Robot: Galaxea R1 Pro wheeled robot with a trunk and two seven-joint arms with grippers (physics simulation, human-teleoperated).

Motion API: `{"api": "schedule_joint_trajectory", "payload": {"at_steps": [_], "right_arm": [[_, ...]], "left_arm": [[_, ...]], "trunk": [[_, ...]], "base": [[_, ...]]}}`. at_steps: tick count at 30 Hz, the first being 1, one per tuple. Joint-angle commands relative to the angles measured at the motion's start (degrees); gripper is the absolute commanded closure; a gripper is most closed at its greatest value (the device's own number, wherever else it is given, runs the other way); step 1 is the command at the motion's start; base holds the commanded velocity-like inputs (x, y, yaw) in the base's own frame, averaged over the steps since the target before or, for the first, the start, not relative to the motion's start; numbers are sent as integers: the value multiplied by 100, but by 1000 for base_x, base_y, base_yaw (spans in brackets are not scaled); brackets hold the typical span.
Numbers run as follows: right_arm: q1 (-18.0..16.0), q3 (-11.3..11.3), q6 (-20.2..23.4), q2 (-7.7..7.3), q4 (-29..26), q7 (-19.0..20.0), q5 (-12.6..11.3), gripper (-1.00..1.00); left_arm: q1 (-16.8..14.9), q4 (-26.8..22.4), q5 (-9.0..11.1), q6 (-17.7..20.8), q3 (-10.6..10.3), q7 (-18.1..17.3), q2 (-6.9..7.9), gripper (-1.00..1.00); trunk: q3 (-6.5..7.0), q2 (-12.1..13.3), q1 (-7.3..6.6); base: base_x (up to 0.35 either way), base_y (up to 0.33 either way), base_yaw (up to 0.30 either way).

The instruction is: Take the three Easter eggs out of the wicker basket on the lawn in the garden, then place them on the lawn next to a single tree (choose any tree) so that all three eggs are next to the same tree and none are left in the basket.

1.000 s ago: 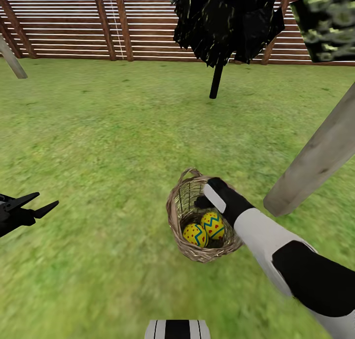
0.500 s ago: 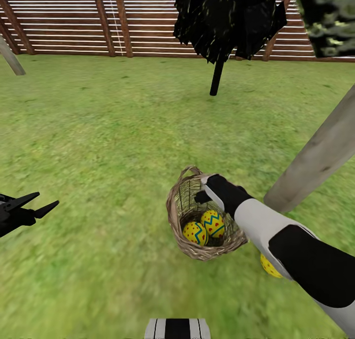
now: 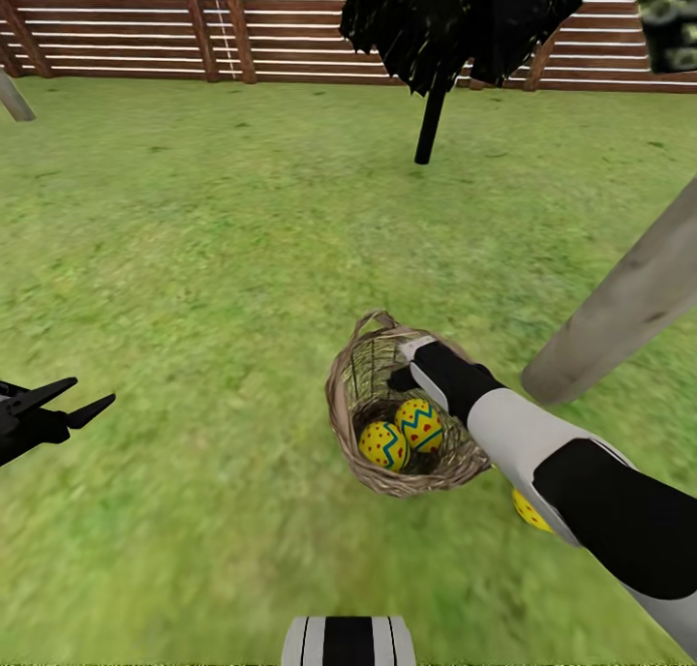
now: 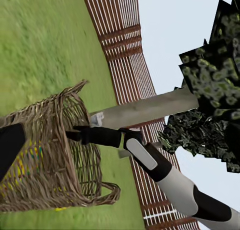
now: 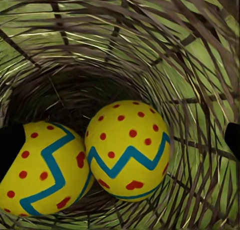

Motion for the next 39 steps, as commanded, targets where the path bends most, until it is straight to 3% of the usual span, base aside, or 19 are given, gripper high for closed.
{"api": "schedule_joint_trajectory", "payload": {"at_steps": [1, 6, 13, 39], "right_arm": [[-4, 37, 18, -35, -9, -47, -62, -100], [-4, 30, 5, -149, 32, -116, -80, -100], [4, 30, 4, -162, 46, -637, -87, -100], [4, 28, -5, -156, -38, -586, -101, -100]], "left_arm": [[-2, 0, -2, 61, -1, -23, 1, -100], [-2, 0, -2, 58, -1, -23, 1, -100], [-2, 0, -2, 58, -1, -23, 1, -100], [-2, 0, -2, 60, -1, -23, 3, -100]], "trunk": [[-27, -3, 1], [-138, -10, 14], [-226, -15, 24], [-514, -33, 58]], "base": [[0, 0, 0], [0, 0, 0], [0, 0, 0], [0, 0, 0]]}}
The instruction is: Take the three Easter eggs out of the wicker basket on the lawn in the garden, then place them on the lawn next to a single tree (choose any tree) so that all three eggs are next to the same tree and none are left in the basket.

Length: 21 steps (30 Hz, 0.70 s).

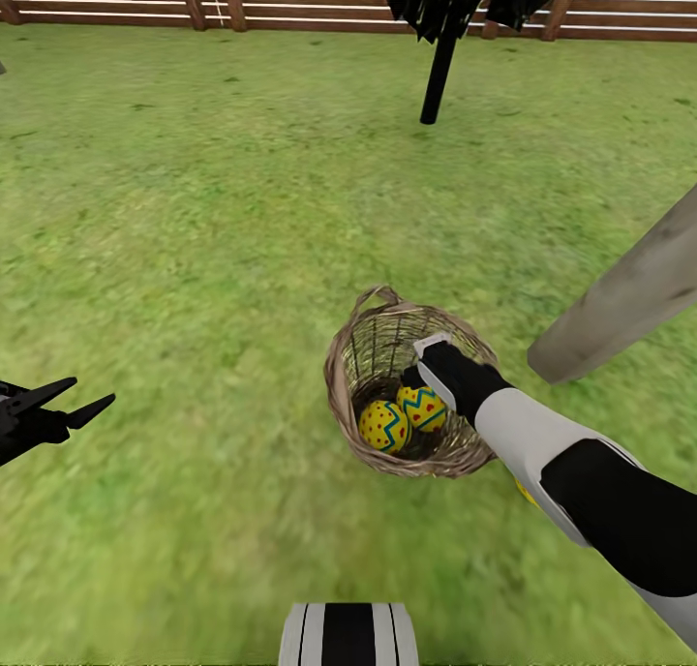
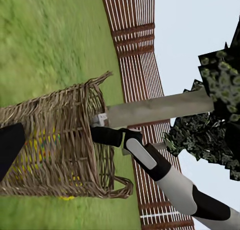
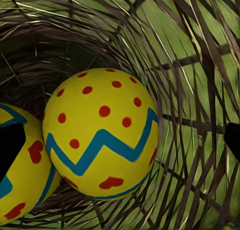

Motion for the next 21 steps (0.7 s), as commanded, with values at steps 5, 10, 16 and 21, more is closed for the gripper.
{"api": "schedule_joint_trajectory", "payload": {"at_steps": [5, 10, 16, 21], "right_arm": [[-4, 34, 20, -15, -18, -43, -59, -100], [-4, 34, 20, -18, -23, -43, -63, -100], [-4, 34, 20, -18, -23, -43, -63, -100], [-4, 34, 20, -22, -23, -43, -63, -100]], "left_arm": [[-2, 0, 0, 61, -1, -24, 8, -100], [-2, 0, -1, 61, -1, -28, 8, -100], [-2, 0, 6, 61, 2, -31, 8, -100], [-2, 0, 7, 61, 2, -32, 14, -100]], "trunk": [[-49, -4, 4], [-115, -8, 12], [-204, -14, 22], [-270, -18, 30]], "base": [[0, 0, 0], [0, 0, 0], [0, 0, 0], [0, 0, 0]]}}
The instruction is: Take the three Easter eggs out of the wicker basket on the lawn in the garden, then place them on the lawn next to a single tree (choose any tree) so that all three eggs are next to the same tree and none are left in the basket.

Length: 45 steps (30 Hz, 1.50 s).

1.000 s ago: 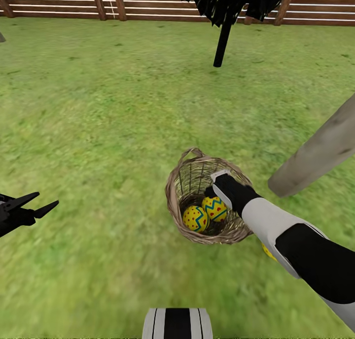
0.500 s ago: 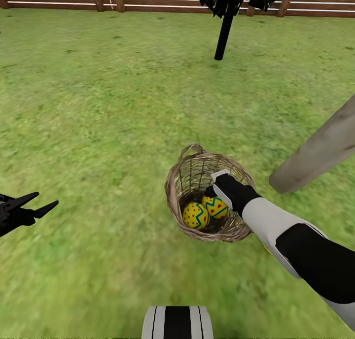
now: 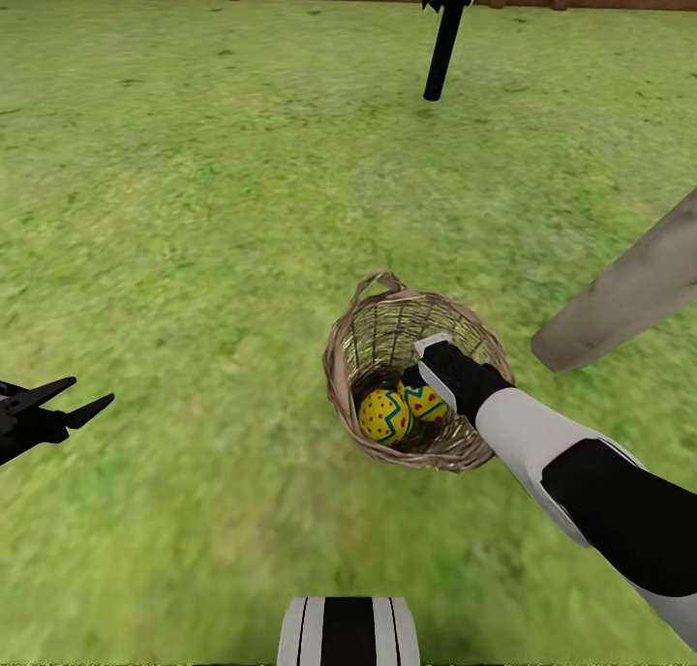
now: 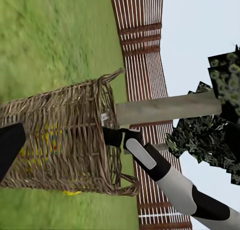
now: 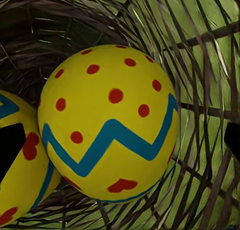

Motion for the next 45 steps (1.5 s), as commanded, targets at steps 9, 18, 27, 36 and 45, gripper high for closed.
{"api": "schedule_joint_trajectory", "payload": {"at_steps": [9, 18, 27, 36, 45], "right_arm": [[-4, 32, 20, -8, -64, -43, -60, -100], [-4, 32, 20, -8, -147, -76, -44, -100], [-4, 32, 20, -8, -148, -87, -42, -100], [-4, 36, 21, -1, -148, -45, -50, -100], [-4, 39, 26, -8, -148, -59, -33, -100]], "left_arm": [[4, 0, -2, 60, 4, -23, 4, -100], [6, 0, -2, 60, 5, -23, 4, -100], [5, 0, -2, 60, 5, -23, 4, -100], [7, 0, -2, 60, 5, -23, 4, -100], [7, 0, -3, 60, 5, -23, 4, -100]], "trunk": [[-71, -6, 6], [-94, -6, 6], [-175, -6, 6], [-201, -6, 6], [-268, -10, 14]], "base": [[0, 0, 0], [0, 0, 0], [1, 0, 0], [31, 0, 0], [0, 0, 0]]}}
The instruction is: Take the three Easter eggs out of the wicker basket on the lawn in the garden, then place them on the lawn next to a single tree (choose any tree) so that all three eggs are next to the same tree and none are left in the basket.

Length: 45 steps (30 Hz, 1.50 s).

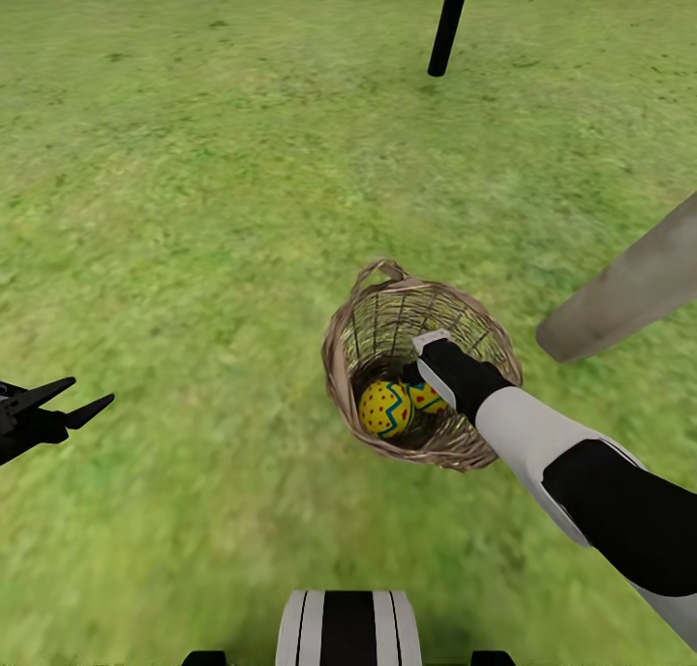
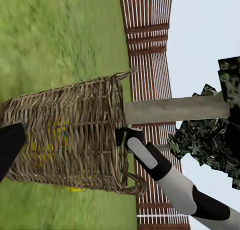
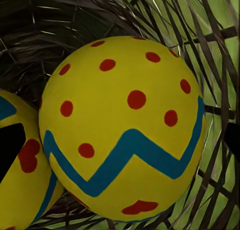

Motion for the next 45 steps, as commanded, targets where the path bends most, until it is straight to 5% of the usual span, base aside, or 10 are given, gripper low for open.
{"api": "schedule_joint_trajectory", "payload": {"at_steps": [1, 25, 26, 36, 45], "right_arm": [[-4, 41, 21, -7, -7, -58, -55, -100], [-4, 34, 24, -47, -7, -28, -53, -100], [-4, 34, 23, -47, -7, -28, -53, 100], [-4, 34, 24, -47, -7, -28, -62, 100], [-4, 34, 31, -34, -13, -35, -62, 100]], "left_arm": [[-2, 0, -3, 61, -1, -23, 1, -100], [-2, 0, -2, 61, -1, -23, 3, -100], [-2, 0, -2, 61, -1, -23, 3, -100], [-2, 0, -2, 61, -1, -23, 4, -100], [-2, -46, -4, 61, -8, -23, 10, -100]], "trunk": [[-3, -1, -1], [-291, -19, 33], [-291, -19, 33], [-358, -23, 40], [-225, -15, 25]], "base": [[0, 0, 0], [0, 0, 0], [0, 0, 0], [0, 0, 0], [0, 0, 0]]}}
